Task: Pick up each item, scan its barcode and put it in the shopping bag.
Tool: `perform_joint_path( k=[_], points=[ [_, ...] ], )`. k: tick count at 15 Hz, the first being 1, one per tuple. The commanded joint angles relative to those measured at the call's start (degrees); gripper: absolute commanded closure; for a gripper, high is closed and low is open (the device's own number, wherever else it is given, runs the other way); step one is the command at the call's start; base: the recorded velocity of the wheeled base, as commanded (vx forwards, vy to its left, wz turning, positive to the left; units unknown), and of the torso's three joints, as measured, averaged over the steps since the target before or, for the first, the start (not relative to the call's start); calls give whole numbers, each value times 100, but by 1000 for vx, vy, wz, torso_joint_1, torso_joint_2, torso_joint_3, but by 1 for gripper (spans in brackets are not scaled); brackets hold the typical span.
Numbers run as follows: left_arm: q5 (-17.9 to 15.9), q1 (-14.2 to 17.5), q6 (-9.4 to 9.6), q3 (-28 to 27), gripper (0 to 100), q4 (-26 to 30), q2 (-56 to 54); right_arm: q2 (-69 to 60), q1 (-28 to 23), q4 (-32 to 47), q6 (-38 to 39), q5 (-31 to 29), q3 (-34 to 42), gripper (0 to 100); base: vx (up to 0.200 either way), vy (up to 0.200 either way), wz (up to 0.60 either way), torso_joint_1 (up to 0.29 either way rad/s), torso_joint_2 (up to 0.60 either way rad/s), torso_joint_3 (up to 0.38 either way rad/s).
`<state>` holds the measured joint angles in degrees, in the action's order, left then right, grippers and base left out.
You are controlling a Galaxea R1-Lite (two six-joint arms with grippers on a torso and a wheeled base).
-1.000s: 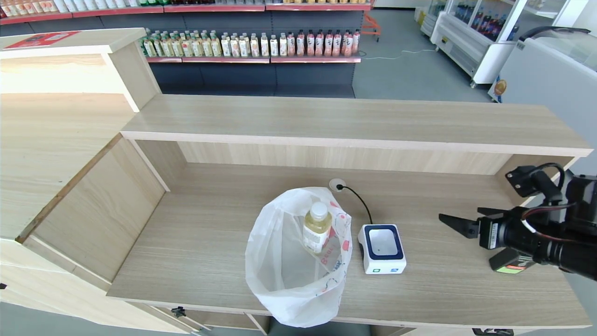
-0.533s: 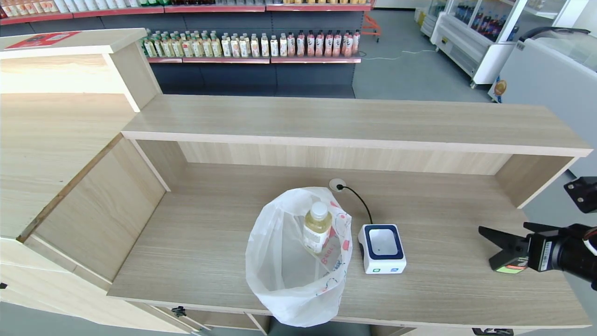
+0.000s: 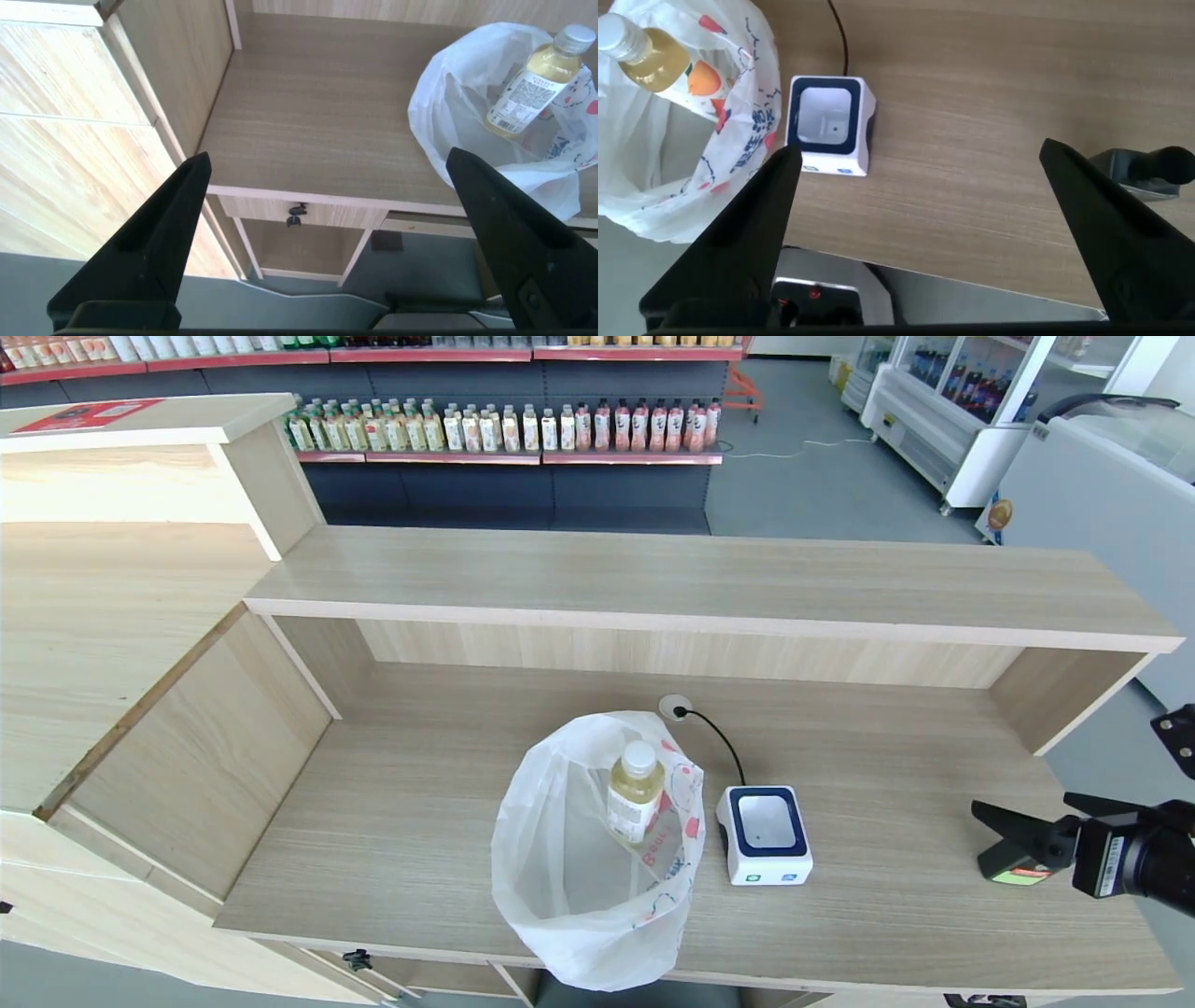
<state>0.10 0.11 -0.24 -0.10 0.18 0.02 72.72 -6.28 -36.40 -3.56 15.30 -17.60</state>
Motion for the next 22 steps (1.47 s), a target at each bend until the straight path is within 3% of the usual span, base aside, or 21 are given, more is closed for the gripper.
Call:
perform_joint_path(
  k=[1, 5, 11, 14, 16, 18, 22],
  points=[
    [-1, 7, -2, 1, 0, -1, -2, -30, -14, 1, -4, -1, 55, 0, 0, -200, 0, 7, -2, 2],
    [-1, 7, -2, 1, 0, -1, -2, -30, -14, 10, -4, -1, 55, 0, 0, -200, 0, 4, 1, 4],
    [-1, 7, 33, 1, 0, -1, -2, -12, 4, 10, -13, -1, 64, 0, -200, -200, 0, 5, 5, 1],
    [-1, 7, -46, 1, 0, -1, -2, -12, 13, 19, -31, -1, 73, 0, -200, 0, 0, -2, 2, -1],
    [-10, 7, 33, 1, 0, -1, -2, 137, 4, 54, -57, -18, -41, 0, -200, 0, 0, -2, 2, 0],
    [-10, 7, 16, 1, 0, -1, -2, 436, -31, 98, -347, -27, -244, 0, 0, 0, 0, 0, 0, 0],
    [-10, 7, 16, 1, 0, -1, -2, 1720, -480, 186, -2272, -53, -762, 0, 0, 0, 0, 14, 4, -7]
  ],
)
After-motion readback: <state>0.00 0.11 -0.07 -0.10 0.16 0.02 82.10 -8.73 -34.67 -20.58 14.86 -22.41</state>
